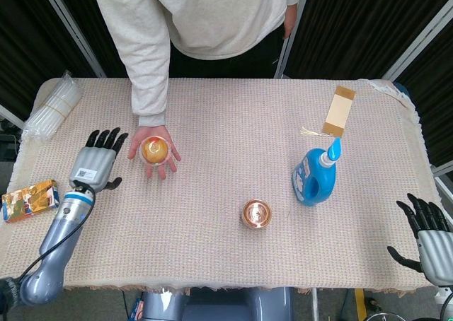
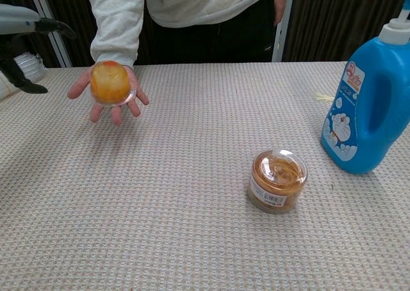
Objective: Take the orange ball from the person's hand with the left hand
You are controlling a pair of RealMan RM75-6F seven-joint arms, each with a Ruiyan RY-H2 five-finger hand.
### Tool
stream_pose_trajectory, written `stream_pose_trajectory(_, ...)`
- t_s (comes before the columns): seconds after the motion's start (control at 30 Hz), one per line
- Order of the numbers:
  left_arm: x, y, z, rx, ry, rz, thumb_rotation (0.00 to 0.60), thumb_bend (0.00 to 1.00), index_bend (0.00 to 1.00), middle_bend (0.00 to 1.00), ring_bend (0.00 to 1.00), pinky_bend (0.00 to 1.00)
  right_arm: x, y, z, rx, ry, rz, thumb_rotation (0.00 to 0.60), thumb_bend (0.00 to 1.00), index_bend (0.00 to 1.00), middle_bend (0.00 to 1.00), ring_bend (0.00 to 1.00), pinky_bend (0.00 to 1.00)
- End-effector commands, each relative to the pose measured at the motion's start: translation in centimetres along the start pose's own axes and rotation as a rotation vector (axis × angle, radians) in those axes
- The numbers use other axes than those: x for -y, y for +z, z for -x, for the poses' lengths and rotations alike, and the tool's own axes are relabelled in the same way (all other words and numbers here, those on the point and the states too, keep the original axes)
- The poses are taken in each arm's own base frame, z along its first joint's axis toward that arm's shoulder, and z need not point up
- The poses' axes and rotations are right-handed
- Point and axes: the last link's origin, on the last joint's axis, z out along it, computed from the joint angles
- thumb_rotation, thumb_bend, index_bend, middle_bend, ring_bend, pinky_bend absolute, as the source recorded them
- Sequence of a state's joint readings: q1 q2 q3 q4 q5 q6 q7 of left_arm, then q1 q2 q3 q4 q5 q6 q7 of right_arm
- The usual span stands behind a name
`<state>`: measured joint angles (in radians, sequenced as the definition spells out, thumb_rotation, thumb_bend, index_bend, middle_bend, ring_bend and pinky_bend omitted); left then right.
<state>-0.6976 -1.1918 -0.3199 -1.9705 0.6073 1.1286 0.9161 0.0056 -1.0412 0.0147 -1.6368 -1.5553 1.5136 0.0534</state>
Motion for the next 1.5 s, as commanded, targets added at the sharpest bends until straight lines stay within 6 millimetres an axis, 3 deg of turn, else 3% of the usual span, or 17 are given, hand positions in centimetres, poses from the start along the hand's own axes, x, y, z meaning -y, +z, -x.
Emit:
stream_pose_trajectory(0.03,-3.9,3.1,-0.5,0.029,0.027,-0.007,0.6,0.29,0.08,0.0,0.0,0.02,-0.1,-0.1,0.0,0.002,0.004,0.006,0.6,0.11,0.11,0.0,0.0,0.0)
stream_pose_trajectory(0.33,-7.1,5.2,0.2,0.056,0.068,-0.029,0.6,0.29,0.12,0.0,0.0,0.06,-0.5,-0.3,-0.2,0.003,0.013,0.021,0.6,0.11,0.11,0.0,0.0,0.0)
stream_pose_trajectory(0.63,-7.9,5.9,1.0,0.046,0.105,-0.054,0.6,0.31,0.15,0.0,0.0,0.09,-0.5,-0.5,-0.3,0.001,0.012,0.026,0.6,0.11,0.11,0.0,0.0,0.0)
stream_pose_trajectory(0.73,-7.9,6.0,1.3,0.05,0.111,-0.064,0.6,0.36,0.31,0.11,0.1,0.22,-0.5,-0.5,-0.3,0.002,0.011,0.028,0.6,0.11,0.11,0.0,0.0,0.0)
stream_pose_trajectory(0.83,-8.3,6.0,1.3,0.009,0.099,-0.047,0.6,0.48,0.67,0.44,0.39,0.48,-0.5,-0.4,-0.3,0.003,0.013,0.029,0.6,0.11,0.11,0.0,0.0,0.0)
stream_pose_trajectory(0.9,-8.5,5.9,1.0,-0.046,0.08,-0.023,0.6,0.53,0.75,0.51,0.47,0.53,-0.5,-0.5,-0.3,0.004,0.015,0.03,0.6,0.11,0.11,0.0,0.0,0.0)
stream_pose_trajectory(1.1,-8.5,4.7,-0.2,-0.185,-0.022,0.067,0.6,0.56,0.8,0.57,0.51,0.57,-0.5,-0.5,-0.3,0.001,0.01,0.03,0.6,0.11,0.12,0.0,0.0,0.0)
stream_pose_trajectory(1.3,-7.0,2.0,-1.7,-0.255,-0.06,0.137,0.6,0.56,0.8,0.57,0.51,0.57,-0.5,-0.5,-0.3,-0.003,0.006,0.032,0.6,0.11,0.11,0.0,0.0,0.0)
stream_pose_trajectory(1.5,-4.7,-1.9,-1.3,-0.257,-0.096,0.185,0.6,0.57,0.8,0.57,0.51,0.57,-0.5,-0.5,-0.3,-0.005,0.0,0.033,0.6,0.11,0.11,0.0,0.0,0.0)
